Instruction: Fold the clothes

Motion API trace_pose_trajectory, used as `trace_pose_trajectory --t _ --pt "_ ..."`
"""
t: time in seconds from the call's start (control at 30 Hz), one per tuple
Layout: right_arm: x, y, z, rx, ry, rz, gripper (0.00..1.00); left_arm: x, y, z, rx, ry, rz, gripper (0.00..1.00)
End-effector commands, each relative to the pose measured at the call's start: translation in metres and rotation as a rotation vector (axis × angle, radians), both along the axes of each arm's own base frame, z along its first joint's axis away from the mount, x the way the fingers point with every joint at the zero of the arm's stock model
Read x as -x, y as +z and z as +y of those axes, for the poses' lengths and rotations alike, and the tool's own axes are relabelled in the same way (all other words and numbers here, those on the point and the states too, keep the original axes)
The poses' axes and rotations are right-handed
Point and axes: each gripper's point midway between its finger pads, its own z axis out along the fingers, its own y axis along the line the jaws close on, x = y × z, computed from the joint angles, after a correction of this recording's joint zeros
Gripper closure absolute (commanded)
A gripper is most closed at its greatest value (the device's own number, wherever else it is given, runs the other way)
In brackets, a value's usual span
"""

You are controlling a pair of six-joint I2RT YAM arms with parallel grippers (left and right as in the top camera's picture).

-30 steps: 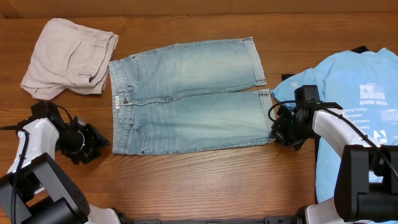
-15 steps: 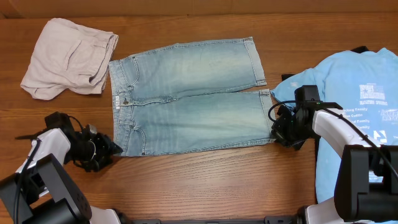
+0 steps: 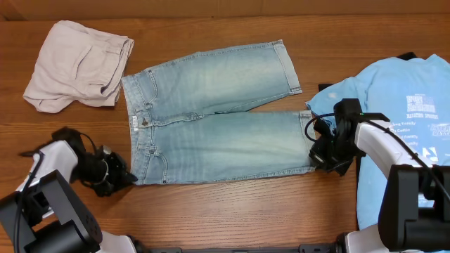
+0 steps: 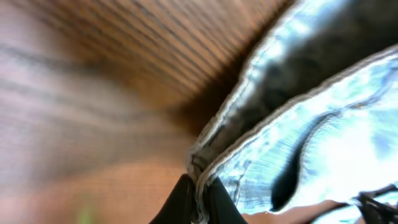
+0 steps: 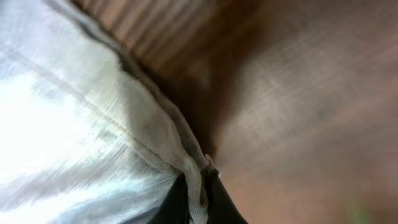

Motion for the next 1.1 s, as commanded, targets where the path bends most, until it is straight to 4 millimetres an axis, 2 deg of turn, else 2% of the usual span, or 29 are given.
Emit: trace_pose_trajectory --t 0.0,0.23,0.33,0.47,0.6,0.77,0.87,1.0,1.07 --pt "-0.023 0.046 -0.010 0.046 0.037 -0.144 0.96 -0.021 0.036 0.019 -0.052 -0.043 -0.075 0.96" --pt "-0.014 0.134 -0.027 0.150 0.036 -0.230 0.96 -0.016 0.101 0.020 -0.105 -0.065 -0.138 0.96" --pt "-0.020 0.166 -0.029 0.163 0.034 -0.305 0.96 -0.004 0.118 0.023 -0.175 -0.074 -0.144 0.96" --pt "-0.040 0.193 -0.029 0.169 0.026 -0.410 0.96 0.008 0.132 0.022 -0.226 -0.046 -0.152 0.96" --pt "-0.079 0.209 -0.031 0.178 0.013 -0.580 0.96 0.014 0.137 0.032 -0.309 -0.015 -0.146 0.96" --pt "-0.119 0.223 -0.030 0.176 0.004 -0.731 0.96 0.017 0.132 0.039 -0.350 0.005 -0.114 0.96" --pt "-0.135 0.220 -0.030 0.175 -0.002 -0.755 0.96 0.018 0.118 0.041 -0.358 0.038 -0.095 0.96" --pt "-0.156 0.204 -0.027 0.154 0.007 -0.753 0.96 0.019 0.088 0.041 -0.357 0.051 -0.083 0.96" --pt "-0.167 0.197 -0.028 0.153 0.009 -0.758 0.96 0.016 0.079 0.043 -0.365 0.082 -0.092 0.96"
